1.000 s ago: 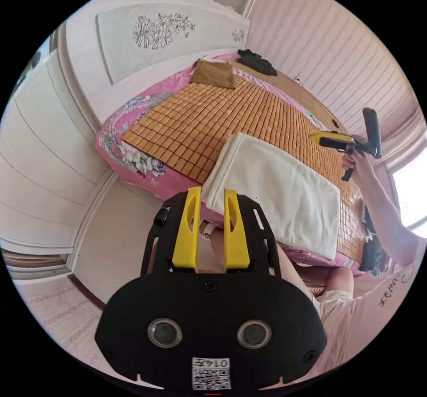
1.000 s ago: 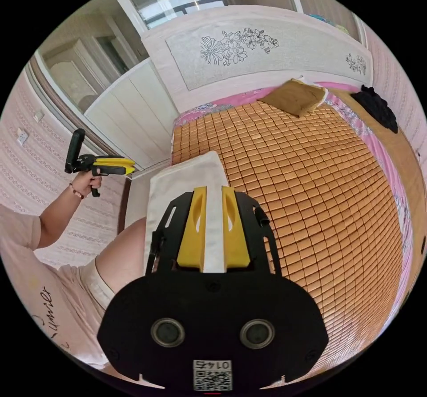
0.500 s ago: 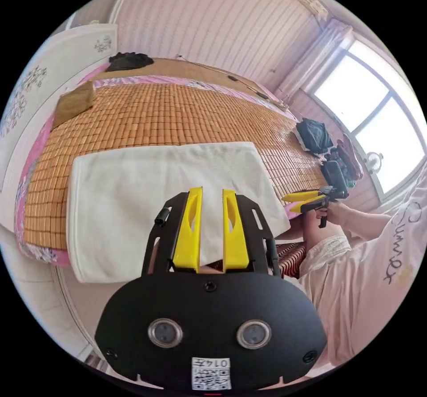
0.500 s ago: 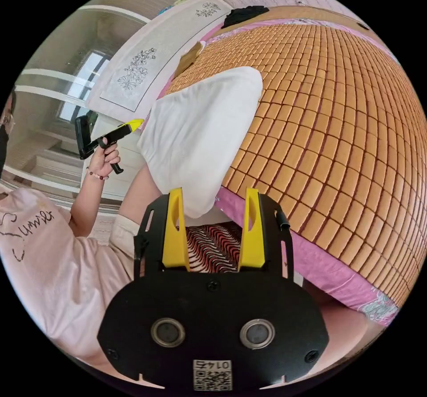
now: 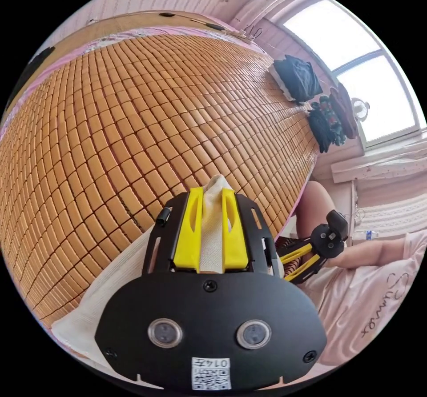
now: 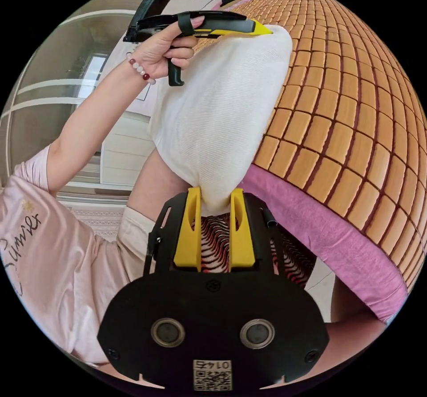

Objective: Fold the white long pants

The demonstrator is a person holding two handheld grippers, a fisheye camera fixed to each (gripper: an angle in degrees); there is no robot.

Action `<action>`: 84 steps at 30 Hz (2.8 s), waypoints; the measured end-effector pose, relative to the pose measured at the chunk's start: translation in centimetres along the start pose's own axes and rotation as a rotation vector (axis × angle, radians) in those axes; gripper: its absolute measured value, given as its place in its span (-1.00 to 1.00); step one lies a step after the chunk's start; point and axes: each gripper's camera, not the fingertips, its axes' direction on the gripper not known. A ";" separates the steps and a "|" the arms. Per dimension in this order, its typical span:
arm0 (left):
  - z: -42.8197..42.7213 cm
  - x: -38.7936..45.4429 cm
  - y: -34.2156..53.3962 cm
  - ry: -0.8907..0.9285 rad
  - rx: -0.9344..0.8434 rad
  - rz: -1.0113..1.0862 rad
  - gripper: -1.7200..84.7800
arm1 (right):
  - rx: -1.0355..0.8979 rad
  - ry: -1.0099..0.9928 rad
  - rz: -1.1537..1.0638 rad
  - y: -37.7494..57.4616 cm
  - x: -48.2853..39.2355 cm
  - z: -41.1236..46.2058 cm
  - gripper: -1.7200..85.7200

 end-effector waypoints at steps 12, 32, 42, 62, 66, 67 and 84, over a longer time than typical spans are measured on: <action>1.6 5.1 -7.9 0.077 0.214 0.123 -0.91 | 0.204 0.201 0.051 6.0 -2.0 -12.1 -0.80; 9.2 18.5 9.4 -0.008 0.199 0.322 -0.98 | 0.025 0.889 -0.424 -9.6 -17.5 2.5 -0.97; 18.8 20.3 8.1 -0.275 0.080 0.458 -0.98 | -0.313 0.854 -0.345 -18.3 -18.7 6.6 -0.97; 23.3 23.3 10.2 -0.273 0.017 0.478 -0.98 | -0.190 0.741 -0.285 -17.2 -17.5 0.1 -0.97; 21.5 24.1 11.7 -0.200 0.120 0.511 -0.94 | 0.145 0.618 -0.151 -6.2 -16.1 -10.4 -0.95; 21.1 24.3 12.0 -0.155 0.163 0.508 -0.91 | 0.179 0.612 -0.122 -4.3 -15.5 -11.6 -0.95; 29.3 34.8 7.9 -0.227 0.159 0.653 -0.60 | 0.306 0.368 0.159 19.8 -4.8 -23.5 -0.85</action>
